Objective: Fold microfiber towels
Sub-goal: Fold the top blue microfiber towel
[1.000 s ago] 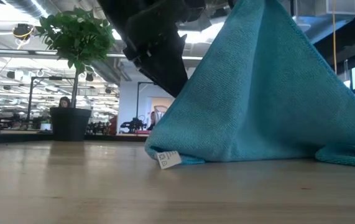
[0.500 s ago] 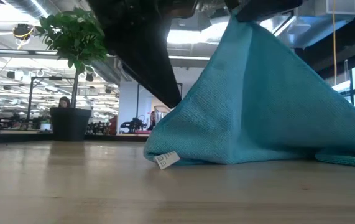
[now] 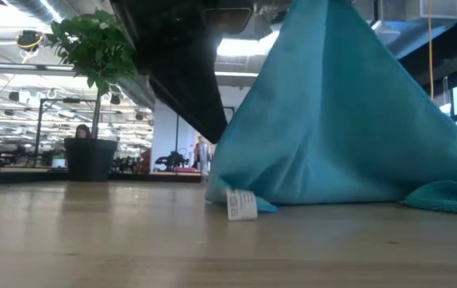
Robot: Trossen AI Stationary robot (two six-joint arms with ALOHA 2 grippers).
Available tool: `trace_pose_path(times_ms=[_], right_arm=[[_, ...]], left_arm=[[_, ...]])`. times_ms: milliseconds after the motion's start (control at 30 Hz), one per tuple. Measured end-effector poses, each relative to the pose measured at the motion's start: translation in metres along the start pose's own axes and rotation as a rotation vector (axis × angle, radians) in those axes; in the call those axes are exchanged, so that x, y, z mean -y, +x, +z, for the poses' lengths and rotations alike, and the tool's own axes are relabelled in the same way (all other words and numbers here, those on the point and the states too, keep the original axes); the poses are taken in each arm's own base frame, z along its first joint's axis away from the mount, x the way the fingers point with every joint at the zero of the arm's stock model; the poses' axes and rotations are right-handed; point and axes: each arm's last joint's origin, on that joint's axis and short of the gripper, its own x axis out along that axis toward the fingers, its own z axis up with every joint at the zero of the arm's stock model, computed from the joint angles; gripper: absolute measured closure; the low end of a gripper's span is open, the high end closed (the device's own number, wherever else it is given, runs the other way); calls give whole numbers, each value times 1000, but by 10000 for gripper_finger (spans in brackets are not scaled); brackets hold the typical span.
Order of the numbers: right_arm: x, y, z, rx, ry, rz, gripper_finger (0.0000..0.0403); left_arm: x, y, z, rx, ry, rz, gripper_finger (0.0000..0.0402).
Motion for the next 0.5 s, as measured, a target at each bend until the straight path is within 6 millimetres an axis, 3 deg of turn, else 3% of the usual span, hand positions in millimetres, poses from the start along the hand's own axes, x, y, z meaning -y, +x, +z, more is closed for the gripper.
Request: trace_pose_path(times_ms=[500], right_arm=[[-6,-19,-6,-111,-33,-143,393]], left_arm=[[3,-2,-4,-21,11,-15,278]])
